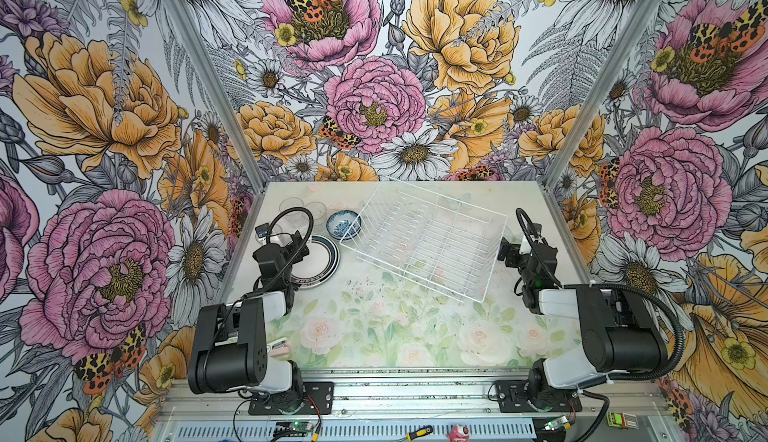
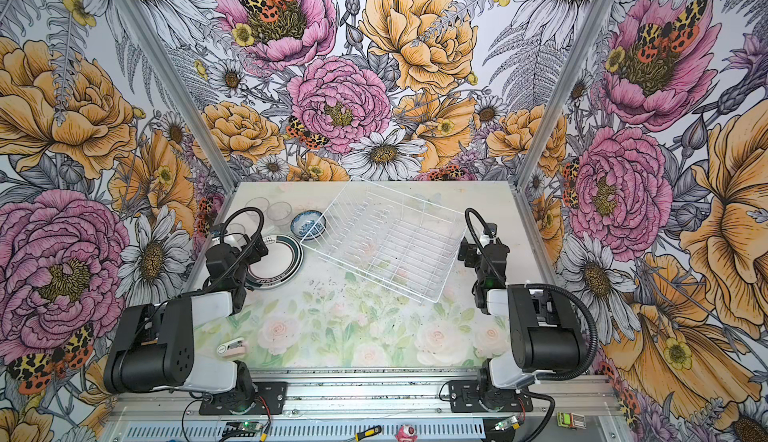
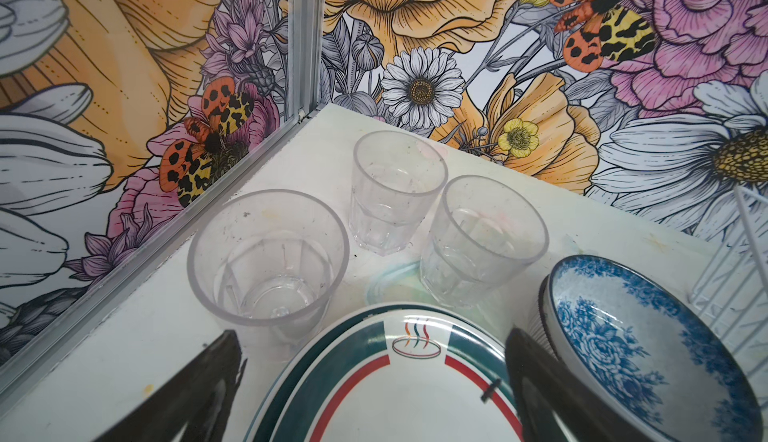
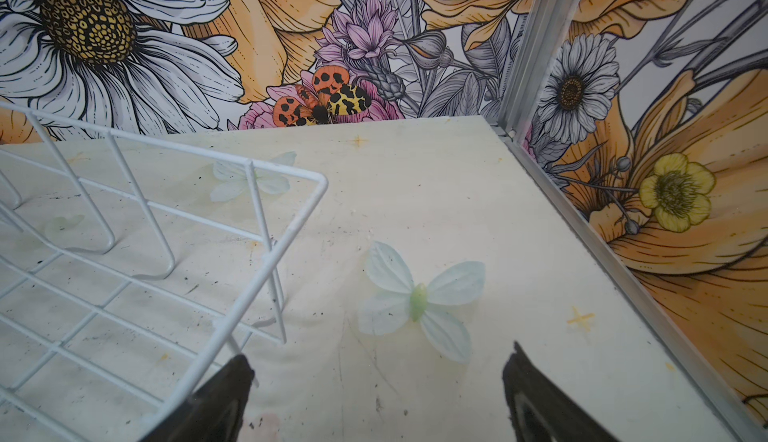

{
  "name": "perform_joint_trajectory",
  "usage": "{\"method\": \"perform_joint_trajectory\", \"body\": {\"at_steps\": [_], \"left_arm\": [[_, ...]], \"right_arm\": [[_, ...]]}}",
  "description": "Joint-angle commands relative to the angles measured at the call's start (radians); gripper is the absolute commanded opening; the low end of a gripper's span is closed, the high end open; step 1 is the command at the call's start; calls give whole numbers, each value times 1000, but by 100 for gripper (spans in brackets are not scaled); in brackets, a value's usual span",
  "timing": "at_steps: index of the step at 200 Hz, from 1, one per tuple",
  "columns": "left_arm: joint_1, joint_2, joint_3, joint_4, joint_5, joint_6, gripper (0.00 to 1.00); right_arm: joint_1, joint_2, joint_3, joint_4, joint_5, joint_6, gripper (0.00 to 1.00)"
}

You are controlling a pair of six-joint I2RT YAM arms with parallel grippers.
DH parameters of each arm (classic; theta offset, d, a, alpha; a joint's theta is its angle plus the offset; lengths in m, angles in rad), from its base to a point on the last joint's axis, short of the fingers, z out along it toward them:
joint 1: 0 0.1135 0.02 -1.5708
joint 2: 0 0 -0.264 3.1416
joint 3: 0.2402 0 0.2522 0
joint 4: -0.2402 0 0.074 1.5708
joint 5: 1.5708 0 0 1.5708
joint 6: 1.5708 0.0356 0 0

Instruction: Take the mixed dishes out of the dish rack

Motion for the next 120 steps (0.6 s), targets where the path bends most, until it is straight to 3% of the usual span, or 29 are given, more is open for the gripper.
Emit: {"method": "perform_joint_trajectory", "body": {"at_steps": [1,92,120], "left_arm": [[-9,-4,-15,59,12,26,99],[-47,2,-142,315,44,83,99],[-57,144,-164,516,122,116,99]], "right_arm": [[14,12,-6,52,-12,-15,95],[19,12,-6,54,-4,-18,95],[19,12,-10,57,0,-18,95]]}}
